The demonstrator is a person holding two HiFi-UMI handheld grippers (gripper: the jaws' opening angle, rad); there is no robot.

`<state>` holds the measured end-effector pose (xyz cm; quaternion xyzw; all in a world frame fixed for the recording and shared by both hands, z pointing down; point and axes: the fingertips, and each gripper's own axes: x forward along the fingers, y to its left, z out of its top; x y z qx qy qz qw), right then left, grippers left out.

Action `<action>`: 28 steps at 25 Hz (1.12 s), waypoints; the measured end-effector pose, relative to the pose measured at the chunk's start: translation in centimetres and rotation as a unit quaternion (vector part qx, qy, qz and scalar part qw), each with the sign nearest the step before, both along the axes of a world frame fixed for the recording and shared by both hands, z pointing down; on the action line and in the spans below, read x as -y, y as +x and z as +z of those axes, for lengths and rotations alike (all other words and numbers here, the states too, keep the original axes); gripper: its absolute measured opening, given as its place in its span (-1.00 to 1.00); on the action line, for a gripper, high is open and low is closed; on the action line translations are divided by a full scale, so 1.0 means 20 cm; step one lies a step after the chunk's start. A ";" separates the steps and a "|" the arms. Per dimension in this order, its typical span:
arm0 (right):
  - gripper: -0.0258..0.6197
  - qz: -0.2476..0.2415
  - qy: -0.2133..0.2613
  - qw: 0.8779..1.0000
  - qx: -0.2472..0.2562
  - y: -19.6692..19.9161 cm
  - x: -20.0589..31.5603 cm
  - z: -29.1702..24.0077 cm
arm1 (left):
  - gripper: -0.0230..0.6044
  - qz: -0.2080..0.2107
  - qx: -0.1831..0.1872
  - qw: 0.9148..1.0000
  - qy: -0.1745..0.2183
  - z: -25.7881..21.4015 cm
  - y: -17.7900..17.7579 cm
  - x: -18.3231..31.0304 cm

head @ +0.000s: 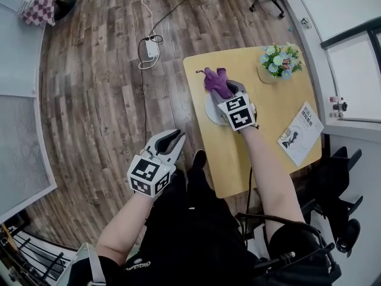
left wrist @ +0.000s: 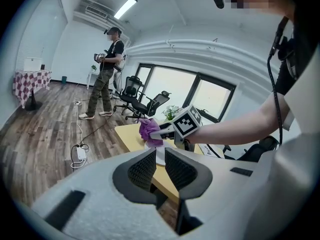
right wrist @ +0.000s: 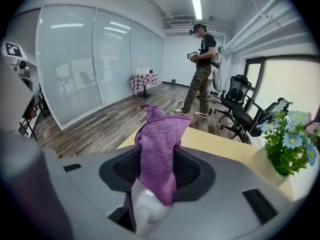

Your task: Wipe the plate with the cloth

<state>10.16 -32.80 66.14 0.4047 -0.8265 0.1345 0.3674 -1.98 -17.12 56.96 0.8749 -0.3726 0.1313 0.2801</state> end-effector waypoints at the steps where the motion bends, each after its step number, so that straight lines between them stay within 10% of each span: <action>1: -0.41 -0.002 -0.002 1.000 0.001 -0.01 -0.01 0.01 | -0.74 -0.001 0.000 1.000 -0.002 0.01 0.00 0.00; 20: -0.41 -0.114 -0.044 0.989 0.079 -0.36 -0.55 0.00 | -0.74 0.018 -0.004 1.000 -0.007 0.06 0.04 0.02; 28: -0.41 -0.022 0.026 0.999 0.037 -0.02 -0.12 -0.11 | -0.74 0.016 -0.003 1.000 -0.006 0.05 0.05 0.01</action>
